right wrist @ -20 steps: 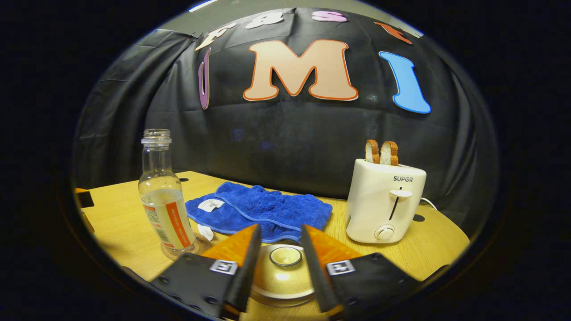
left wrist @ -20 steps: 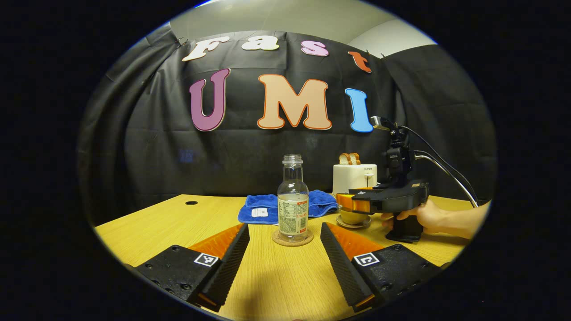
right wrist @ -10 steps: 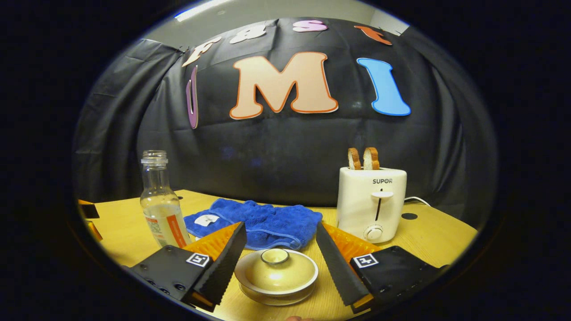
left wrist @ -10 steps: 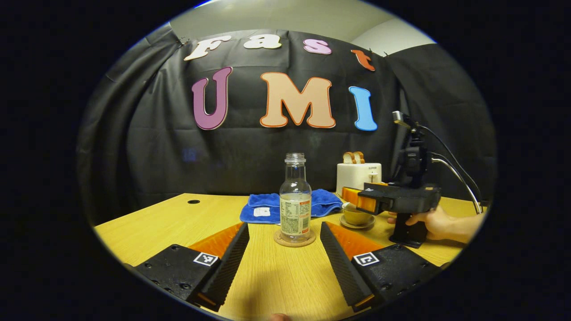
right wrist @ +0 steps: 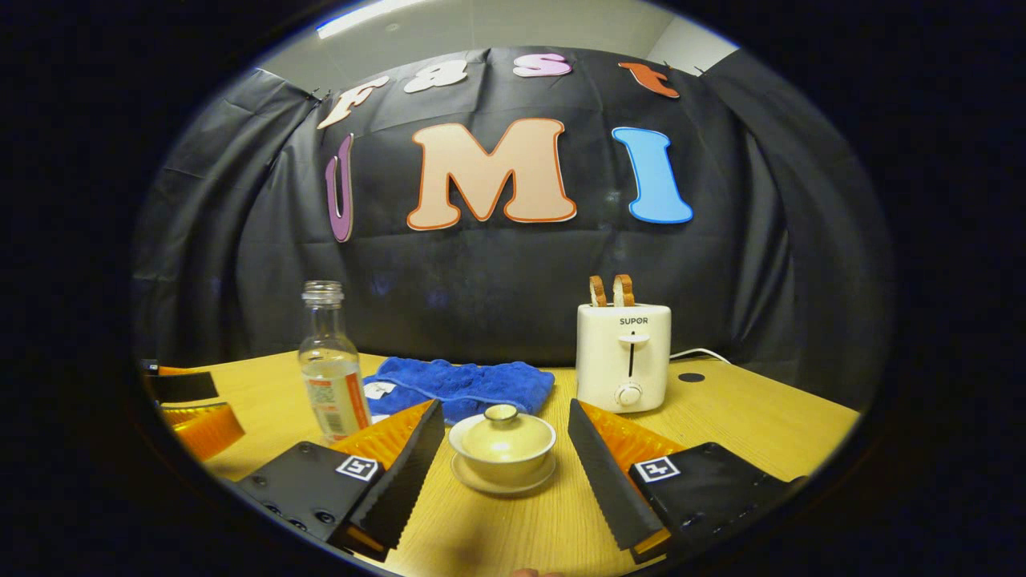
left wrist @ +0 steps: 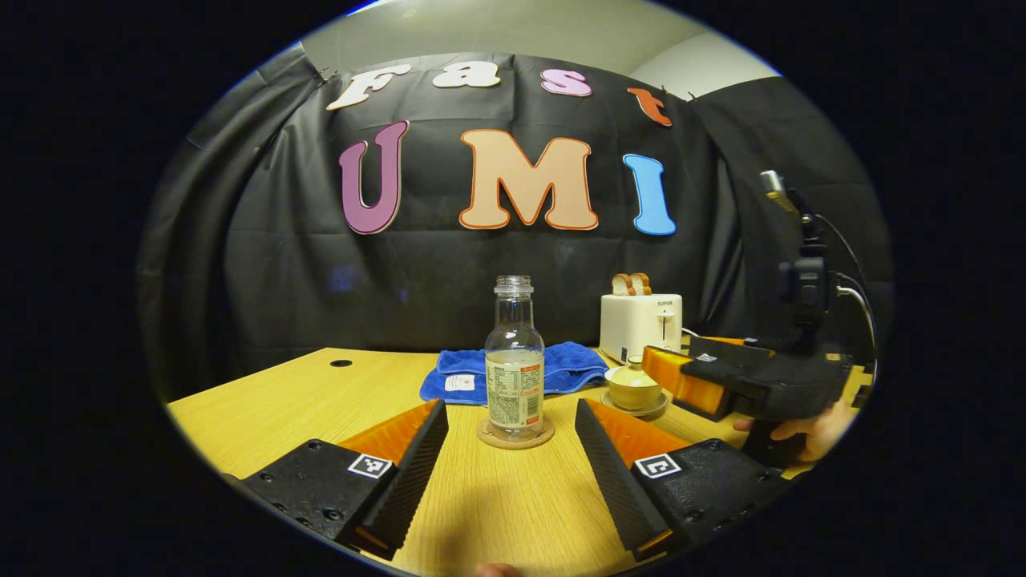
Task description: Open the teacup lid with one hand, grasp the water bottle and pour water into the teacup with the other hand; after pouring, place the water bottle on the coaster and then close the teacup lid.
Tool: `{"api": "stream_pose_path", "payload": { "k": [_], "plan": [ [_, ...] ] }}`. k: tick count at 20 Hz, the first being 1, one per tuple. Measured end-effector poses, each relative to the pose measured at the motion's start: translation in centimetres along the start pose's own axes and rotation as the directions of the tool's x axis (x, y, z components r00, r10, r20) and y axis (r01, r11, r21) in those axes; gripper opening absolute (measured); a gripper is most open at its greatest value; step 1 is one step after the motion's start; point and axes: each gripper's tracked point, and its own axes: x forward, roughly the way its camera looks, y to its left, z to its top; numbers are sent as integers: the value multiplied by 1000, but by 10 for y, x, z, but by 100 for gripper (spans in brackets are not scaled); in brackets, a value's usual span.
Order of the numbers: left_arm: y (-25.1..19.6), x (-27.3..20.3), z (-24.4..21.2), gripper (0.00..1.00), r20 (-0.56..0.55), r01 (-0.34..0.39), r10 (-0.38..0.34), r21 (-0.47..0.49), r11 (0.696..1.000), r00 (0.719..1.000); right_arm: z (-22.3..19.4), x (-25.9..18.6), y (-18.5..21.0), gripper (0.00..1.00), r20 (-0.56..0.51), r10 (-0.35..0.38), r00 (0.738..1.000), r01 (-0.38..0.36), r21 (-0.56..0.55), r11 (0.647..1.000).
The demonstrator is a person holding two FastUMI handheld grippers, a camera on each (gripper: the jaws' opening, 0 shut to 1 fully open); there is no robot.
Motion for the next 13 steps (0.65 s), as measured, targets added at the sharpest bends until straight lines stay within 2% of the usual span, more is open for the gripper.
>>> {"api": "stream_pose_path", "payload": {
  "k": [2, 4, 6, 7, 9, 11, 12, 13],
  "plan": [
    [-5, -8, 0, 93, 0, -8, 8, 1, 1000, 1000, 2, -28, 3, 98, 4, -9, 1000, 9, 3, 1000],
    [-9, -21, 1, 93, 1, -34, 34, 2, 999, 999, 2, -53, 4, 99, 2, -26, 1000, 26, 4, 1000],
    [-17, -32, 2, 93, 2, -49, 49, 3, 999, 999, 2, -75, 6, 99, 2, -36, 999, 36, 1, 999],
    [-18, -39, 1, 93, 2, -68, 68, 4, 998, 998, 4, -85, 8, 94, 7, -36, 999, 36, 2, 999],
    [-19, -48, 1, 93, 0, -98, 98, 4, 995, 995, 5, -102, 11, 100, 10, -38, 999, 38, 1, 999],
    [-24, -55, 1, 94, 1, -109, 109, 4, 994, 994, 5, -115, 12, 99, 7, -40, 999, 40, 2, 999],
    [-26, -58, 1, 93, -1, -114, 114, 5, 993, 993, 6, -121, 11, 94, 9, -46, 999, 46, 1, 999],
    [-28, -60, 1, 93, -1, -113, 113, 5, 994, 994, 5, -126, 11, 99, 4, -48, 999, 48, 1, 999]
  ]
}}
